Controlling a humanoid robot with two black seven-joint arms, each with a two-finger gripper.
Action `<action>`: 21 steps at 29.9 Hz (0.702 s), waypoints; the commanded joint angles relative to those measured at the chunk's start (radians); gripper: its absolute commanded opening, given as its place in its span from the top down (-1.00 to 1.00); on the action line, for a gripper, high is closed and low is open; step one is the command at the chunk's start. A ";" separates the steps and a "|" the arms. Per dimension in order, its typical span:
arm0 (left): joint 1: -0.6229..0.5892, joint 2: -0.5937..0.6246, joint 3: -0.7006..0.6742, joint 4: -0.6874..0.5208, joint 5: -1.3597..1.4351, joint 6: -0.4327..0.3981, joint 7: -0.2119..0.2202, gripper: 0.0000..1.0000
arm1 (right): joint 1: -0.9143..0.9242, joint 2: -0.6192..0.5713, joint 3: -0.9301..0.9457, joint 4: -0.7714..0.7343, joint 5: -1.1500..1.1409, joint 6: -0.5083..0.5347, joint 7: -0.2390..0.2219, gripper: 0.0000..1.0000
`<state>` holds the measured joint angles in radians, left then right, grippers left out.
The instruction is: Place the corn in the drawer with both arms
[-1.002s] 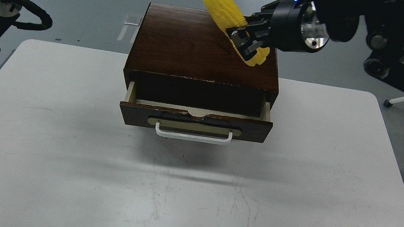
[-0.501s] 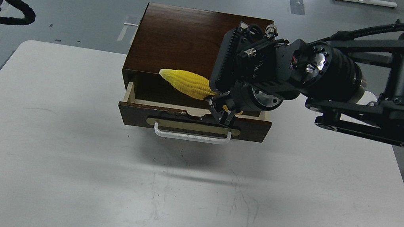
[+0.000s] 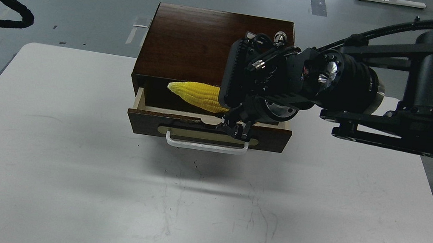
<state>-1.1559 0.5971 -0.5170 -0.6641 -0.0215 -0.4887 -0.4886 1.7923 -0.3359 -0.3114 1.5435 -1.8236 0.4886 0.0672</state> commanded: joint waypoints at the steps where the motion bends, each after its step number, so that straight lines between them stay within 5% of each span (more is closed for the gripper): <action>1: -0.001 0.001 0.000 0.000 0.000 0.000 0.000 -0.96 | 0.001 0.000 0.000 0.001 0.001 0.000 0.002 -0.76; 9: -0.001 0.006 0.000 0.000 0.000 0.000 0.000 -0.96 | 0.016 0.003 0.067 -0.046 0.067 0.000 0.017 -0.92; 14: 0.002 0.027 0.000 0.001 -0.009 0.000 0.000 -0.96 | -0.001 -0.008 0.208 -0.215 0.513 0.000 0.010 -1.00; 21: 0.008 0.018 0.000 0.001 -0.040 0.000 0.000 -0.96 | -0.069 -0.107 0.335 -0.330 0.804 0.000 0.005 -1.00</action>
<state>-1.1497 0.6239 -0.5170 -0.6626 -0.0490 -0.4887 -0.4887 1.7707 -0.4031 -0.0503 1.2489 -1.1229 0.4887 0.0715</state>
